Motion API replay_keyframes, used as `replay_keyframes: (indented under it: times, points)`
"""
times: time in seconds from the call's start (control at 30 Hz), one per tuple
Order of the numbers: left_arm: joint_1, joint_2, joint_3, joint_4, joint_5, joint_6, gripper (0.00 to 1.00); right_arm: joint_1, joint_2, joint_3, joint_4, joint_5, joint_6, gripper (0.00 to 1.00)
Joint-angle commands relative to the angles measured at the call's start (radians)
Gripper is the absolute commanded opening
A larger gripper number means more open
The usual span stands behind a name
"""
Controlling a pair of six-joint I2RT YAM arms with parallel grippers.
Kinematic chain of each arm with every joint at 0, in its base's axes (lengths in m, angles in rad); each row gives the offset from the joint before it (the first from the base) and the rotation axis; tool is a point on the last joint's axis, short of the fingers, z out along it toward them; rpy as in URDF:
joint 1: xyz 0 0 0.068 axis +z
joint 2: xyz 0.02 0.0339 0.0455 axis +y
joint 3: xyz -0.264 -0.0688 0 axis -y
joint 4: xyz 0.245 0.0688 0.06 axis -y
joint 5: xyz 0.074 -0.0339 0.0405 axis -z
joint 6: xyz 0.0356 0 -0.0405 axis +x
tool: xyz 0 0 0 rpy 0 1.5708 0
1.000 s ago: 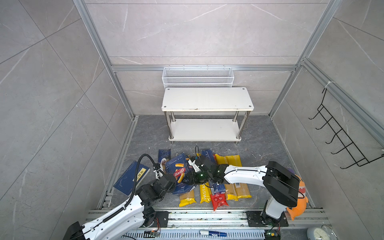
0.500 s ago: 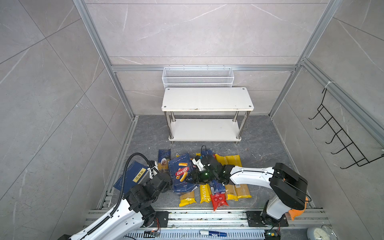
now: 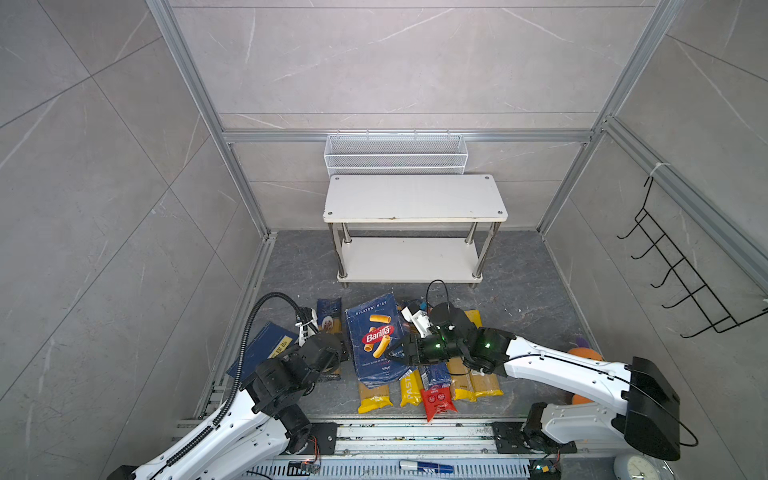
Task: Place and organize the pasta boxes and bags onto the shelf
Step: 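Lift the rigatoni box with the right gripper toward the shelf, then place the rigatoni box on the upper shelf and open the right gripper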
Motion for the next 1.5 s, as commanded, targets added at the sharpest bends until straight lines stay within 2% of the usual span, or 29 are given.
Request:
replay_keyframes:
  times: [0.0, 0.3, 0.43, 0.6, 0.7, 1.03, 1.2, 1.3, 1.37, 1.47]
  points:
    - [0.017, 0.005, 0.046, -0.005, -0.013, 0.052, 1.00, -0.001, -0.090, 0.103, -0.015, 0.017, -0.078, 0.24]
    - [0.118, 0.072, 0.109, 0.020, 0.076, 0.143, 1.00, -0.003, -0.142, 0.327, -0.234, 0.106, -0.186, 0.26]
    - [0.206, 0.090, 0.115, 0.059, 0.173, 0.184, 1.00, -0.009, -0.097, 0.453, -0.314, 0.167, -0.215, 0.27]
    - [0.310, 0.105, 0.124, 0.090, 0.276, 0.226, 1.00, -0.039, -0.004, 0.632, -0.350, 0.153, -0.243, 0.27]
    - [0.342, 0.112, 0.127, 0.107, 0.310, 0.241, 1.00, -0.072, 0.075, 0.757, -0.368, 0.124, -0.255, 0.27]
    - [0.357, 0.143, 0.156, 0.142, 0.332, 0.251, 1.00, -0.246, 0.371, 1.156, -0.354, 0.009, -0.241, 0.28]
    - [0.357, 0.180, 0.167, 0.169, 0.352, 0.250, 1.00, -0.296, 0.603, 1.518, -0.480, -0.012, -0.283, 0.28]
    - [0.358, 0.204, 0.178, 0.184, 0.360, 0.253, 1.00, -0.324, 0.790, 1.850, -0.578, -0.048, -0.279, 0.29]
    - [0.358, 0.218, 0.187, 0.190, 0.366, 0.254, 1.00, -0.356, 0.920, 2.048, -0.609, -0.080, -0.228, 0.29]
    - [0.359, 0.235, 0.196, 0.193, 0.375, 0.257, 1.00, -0.405, 1.017, 2.117, -0.553, -0.135, -0.130, 0.29]
